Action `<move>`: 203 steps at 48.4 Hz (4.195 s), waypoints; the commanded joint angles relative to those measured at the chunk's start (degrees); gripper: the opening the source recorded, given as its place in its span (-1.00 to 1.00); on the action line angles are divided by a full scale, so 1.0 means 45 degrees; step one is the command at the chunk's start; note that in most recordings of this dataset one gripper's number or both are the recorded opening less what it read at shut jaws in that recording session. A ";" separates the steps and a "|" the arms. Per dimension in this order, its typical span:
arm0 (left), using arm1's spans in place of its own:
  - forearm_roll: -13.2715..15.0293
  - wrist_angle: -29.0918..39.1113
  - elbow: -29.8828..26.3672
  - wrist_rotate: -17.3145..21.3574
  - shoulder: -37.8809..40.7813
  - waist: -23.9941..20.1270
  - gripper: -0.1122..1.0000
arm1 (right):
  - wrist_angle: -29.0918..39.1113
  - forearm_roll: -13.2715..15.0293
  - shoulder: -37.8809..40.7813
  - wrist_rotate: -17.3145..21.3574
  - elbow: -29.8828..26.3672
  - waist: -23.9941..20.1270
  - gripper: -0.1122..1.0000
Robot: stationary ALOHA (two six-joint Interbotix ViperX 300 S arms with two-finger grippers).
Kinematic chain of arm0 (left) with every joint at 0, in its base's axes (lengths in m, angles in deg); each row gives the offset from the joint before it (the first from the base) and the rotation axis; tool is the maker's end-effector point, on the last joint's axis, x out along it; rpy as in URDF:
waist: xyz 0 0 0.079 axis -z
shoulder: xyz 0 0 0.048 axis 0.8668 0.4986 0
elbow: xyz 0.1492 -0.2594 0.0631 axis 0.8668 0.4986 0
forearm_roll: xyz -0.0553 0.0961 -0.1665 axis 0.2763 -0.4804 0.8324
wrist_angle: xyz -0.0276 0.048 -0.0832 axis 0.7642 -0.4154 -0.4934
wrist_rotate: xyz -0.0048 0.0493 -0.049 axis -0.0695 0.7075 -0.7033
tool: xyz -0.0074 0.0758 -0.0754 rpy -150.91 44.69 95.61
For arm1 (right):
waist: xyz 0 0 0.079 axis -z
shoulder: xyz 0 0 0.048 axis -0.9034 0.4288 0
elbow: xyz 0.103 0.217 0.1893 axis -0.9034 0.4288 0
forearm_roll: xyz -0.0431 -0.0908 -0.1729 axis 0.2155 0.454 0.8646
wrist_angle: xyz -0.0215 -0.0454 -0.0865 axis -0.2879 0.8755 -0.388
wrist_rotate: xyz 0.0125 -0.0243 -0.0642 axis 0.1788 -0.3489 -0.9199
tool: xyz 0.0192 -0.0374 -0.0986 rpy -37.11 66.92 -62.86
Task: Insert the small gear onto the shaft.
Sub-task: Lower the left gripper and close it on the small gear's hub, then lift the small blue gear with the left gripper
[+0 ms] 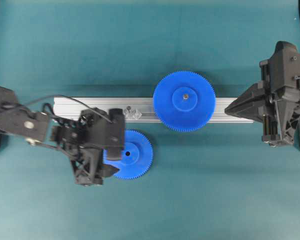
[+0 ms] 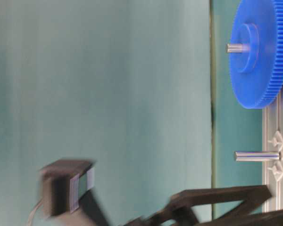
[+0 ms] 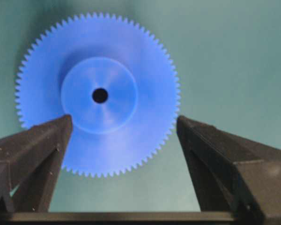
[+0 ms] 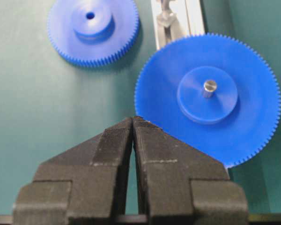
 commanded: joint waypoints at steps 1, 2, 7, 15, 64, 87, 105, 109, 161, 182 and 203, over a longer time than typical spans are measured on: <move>-0.0059 0.0078 -0.0547 0.0000 0.0195 0.0059 0.81 | -0.0059 0.0000 -0.0039 0.0098 -0.0332 0.0020 -0.60; -0.0059 0.0078 -0.0605 0.0000 0.0293 0.0059 0.81 | -0.0059 0.0000 -0.0039 0.0098 -0.0313 0.0020 -0.60; -0.0059 0.0137 -0.0918 0.0020 0.0762 0.0059 0.81 | -0.0098 0.0000 -0.0039 0.0098 -0.0293 0.0020 -0.60; -0.0059 0.0293 -0.1328 0.0020 0.1367 0.0000 0.81 | -0.0117 0.0000 -0.0039 0.0098 -0.0234 0.0020 -0.60; -0.0078 0.1250 -0.1758 0.0020 0.1953 -0.0371 0.81 | -0.0664 -0.0020 -0.0820 0.0137 0.0566 0.0020 -0.60; -0.0098 0.1250 -0.1934 -0.0039 0.2363 -0.0352 0.81 | -0.0664 -0.0020 -0.0937 0.0137 0.0605 0.0020 -0.60; -0.0078 0.1191 -0.1934 -0.0078 0.2500 -0.0371 0.81 | -0.0820 -0.0039 -0.0879 0.0137 0.0605 0.0020 -0.60; -0.0098 0.1191 -0.1934 -0.0098 0.2520 -0.0371 0.81 | -0.0801 -0.0039 -0.0879 0.0137 0.0625 0.0020 -0.60; -0.0098 0.2109 -0.1895 -0.0430 0.2852 -0.0371 0.61 | -0.0859 -0.0078 -0.0859 0.0137 0.0645 0.0020 -0.60; -0.0098 0.2891 -0.2598 -0.0293 0.2559 -0.0371 0.49 | -0.1387 -0.0059 -0.0859 0.0137 0.0898 0.0020 -0.60; -0.0098 0.4004 -0.3359 0.1230 0.1484 -0.0371 0.49 | -0.1426 -0.0059 -0.0898 0.0137 0.1016 0.0020 -0.60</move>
